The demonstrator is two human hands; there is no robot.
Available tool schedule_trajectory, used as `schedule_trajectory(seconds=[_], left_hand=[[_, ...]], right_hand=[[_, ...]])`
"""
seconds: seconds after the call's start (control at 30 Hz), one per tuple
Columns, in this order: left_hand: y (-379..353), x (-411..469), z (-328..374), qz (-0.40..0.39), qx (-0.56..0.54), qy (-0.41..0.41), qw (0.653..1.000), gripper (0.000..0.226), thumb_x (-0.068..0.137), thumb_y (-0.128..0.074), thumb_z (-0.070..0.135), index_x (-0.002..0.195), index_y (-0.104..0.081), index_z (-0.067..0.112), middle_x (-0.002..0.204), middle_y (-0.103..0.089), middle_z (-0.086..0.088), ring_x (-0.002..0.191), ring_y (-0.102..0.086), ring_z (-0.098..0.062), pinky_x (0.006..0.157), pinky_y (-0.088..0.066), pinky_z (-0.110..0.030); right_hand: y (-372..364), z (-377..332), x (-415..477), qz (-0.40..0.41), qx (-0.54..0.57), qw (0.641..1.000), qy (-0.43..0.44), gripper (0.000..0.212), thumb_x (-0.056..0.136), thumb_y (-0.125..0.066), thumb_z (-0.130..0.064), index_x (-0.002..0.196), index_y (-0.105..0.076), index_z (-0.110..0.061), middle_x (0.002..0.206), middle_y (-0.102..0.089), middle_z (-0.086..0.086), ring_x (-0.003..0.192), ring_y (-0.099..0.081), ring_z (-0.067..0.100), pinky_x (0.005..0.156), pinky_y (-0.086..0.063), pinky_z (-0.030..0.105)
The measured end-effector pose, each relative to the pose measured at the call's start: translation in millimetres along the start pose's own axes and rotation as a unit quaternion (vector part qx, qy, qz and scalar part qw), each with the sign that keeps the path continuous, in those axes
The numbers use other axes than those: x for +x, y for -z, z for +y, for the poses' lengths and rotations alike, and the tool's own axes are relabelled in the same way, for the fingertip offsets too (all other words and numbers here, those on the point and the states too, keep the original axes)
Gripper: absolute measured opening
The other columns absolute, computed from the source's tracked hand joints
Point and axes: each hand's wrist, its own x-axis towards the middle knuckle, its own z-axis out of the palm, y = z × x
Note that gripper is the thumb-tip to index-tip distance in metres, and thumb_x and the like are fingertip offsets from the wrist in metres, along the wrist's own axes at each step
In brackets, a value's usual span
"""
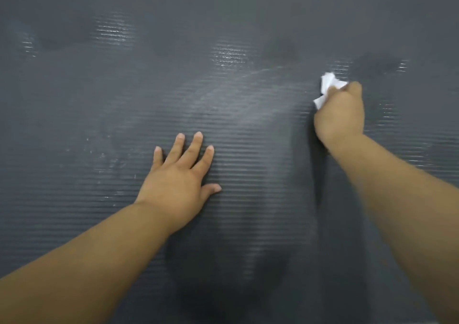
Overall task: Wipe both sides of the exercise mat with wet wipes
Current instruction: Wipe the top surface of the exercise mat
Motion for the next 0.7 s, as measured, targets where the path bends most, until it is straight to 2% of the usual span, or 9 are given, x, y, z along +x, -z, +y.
schedule_trajectory(seconds=[0.07,0.13,0.2,0.27,0.37,0.47,0.57,0.63,0.7], left_hand=[[-2.4,3.0,6.5,-0.014,0.003,0.024,1.0,0.071,0.093,-0.021,0.058,0.148,0.014,0.028,0.153,0.029,0.003,0.141,0.025,-0.025,0.116,0.005,-0.051],[-3.2,3.5,8.2,-0.023,0.008,0.039,0.999,0.072,0.093,-0.022,0.059,0.148,0.013,0.029,0.152,0.03,0.003,0.141,0.025,-0.025,0.116,0.005,-0.05],[-0.7,3.0,9.6,-0.029,0.013,0.048,0.998,0.073,0.092,-0.024,0.059,0.148,0.013,0.029,0.151,0.031,0.004,0.142,0.023,-0.024,0.116,0.003,-0.049],[2.1,3.3,12.3,-0.04,0.015,0.056,0.998,0.073,0.093,-0.024,0.058,0.148,0.015,0.028,0.142,0.037,0.007,0.142,0.023,-0.024,0.117,0.002,-0.047],[4.4,3.0,19.0,-0.053,0.009,0.073,0.996,0.073,0.094,-0.025,0.055,0.147,0.016,0.027,0.138,0.039,0.008,0.141,0.024,-0.024,0.116,0.002,-0.045],[6.7,2.5,24.9,-0.062,0.0,0.092,0.994,0.072,0.096,-0.029,0.052,0.148,0.013,0.026,0.151,0.031,0.004,0.142,0.022,-0.025,0.116,0.001,-0.044],[11.8,4.3,28.2,-0.082,-0.014,0.099,0.992,0.071,0.097,-0.032,0.049,0.149,0.011,0.026,0.153,0.028,0.003,0.142,0.022,-0.025,0.117,0.0,-0.042],[16.6,3.9,29.1,-0.102,-0.024,0.1,0.989,0.071,0.097,-0.033,0.047,0.149,0.012,0.026,0.152,0.029,0.004,0.142,0.021,-0.024,0.117,-0.003,-0.039],[18.7,5.0,29.2,-0.108,-0.022,0.094,0.989,0.072,0.097,-0.034,0.047,0.149,0.012,0.025,0.153,0.029,0.004,0.143,0.02,-0.025,0.117,-0.005,-0.037]], right_hand=[[-21.0,-23.8,-36.0,-0.011,0.068,0.988,0.141,0.029,0.087,-0.049,-0.002,0.116,-0.052,0.001,0.115,-0.048,0.022,0.086,-0.055,0.037,0.08,-0.046,0.039],[-28.9,-50.3,-79.5,-0.03,0.101,0.928,0.356,0.03,0.08,-0.055,0.0,0.109,-0.057,-0.005,0.095,-0.057,0.02,0.064,-0.057,0.031,0.061,-0.044,0.032],[-27.1,-54.0,-91.5,-0.047,0.083,0.866,0.49,0.033,0.078,-0.045,-0.01,0.103,-0.065,-0.001,0.086,-0.06,0.017,0.054,-0.055,0.029,0.048,-0.041,0.034],[-20.5,-36.7,-60.4,-0.03,0.028,0.897,0.44,0.04,0.085,-0.037,-0.014,0.114,-0.061,0.0,0.101,-0.058,0.018,0.068,-0.058,0.032,0.053,-0.045,0.035],[-6.6,22.3,12.7,0.012,0.004,0.982,0.19,0.032,0.091,-0.04,-0.007,0.121,-0.049,-0.003,0.12,-0.043,0.017,0.096,-0.051,0.031,0.074,-0.039,0.035],[6.7,38.3,27.3,0.012,0.016,0.999,0.04,0.03,0.087,-0.044,-0.001,0.116,-0.048,0.003,0.12,-0.04,0.016,0.085,-0.043,0.026,0.079,-0.04,0.035],[-9.6,21.1,-7.1,-0.021,0.028,0.992,0.117,0.03,0.088,-0.046,-0.005,0.118,-0.051,-0.001,0.119,-0.046,0.011,0.085,-0.049,0.03,0.085,-0.041,0.036],[-16.5,2.8,-51.0,-0.029,0.056,0.965,0.256,0.028,0.093,-0.041,-0.011,0.116,-0.055,-0.003,0.102,-0.054,0.0,0.076,-0.045,0.022,0.072,-0.036,0.029],[-15.0,-13.1,-86.7,-0.056,0.063,0.924,0.372,0.039,0.085,-0.035,-0.01,0.109,-0.063,0.002,0.091,-0.061,0.007,0.067,-0.049,0.021,0.059,-0.036,0.027]])
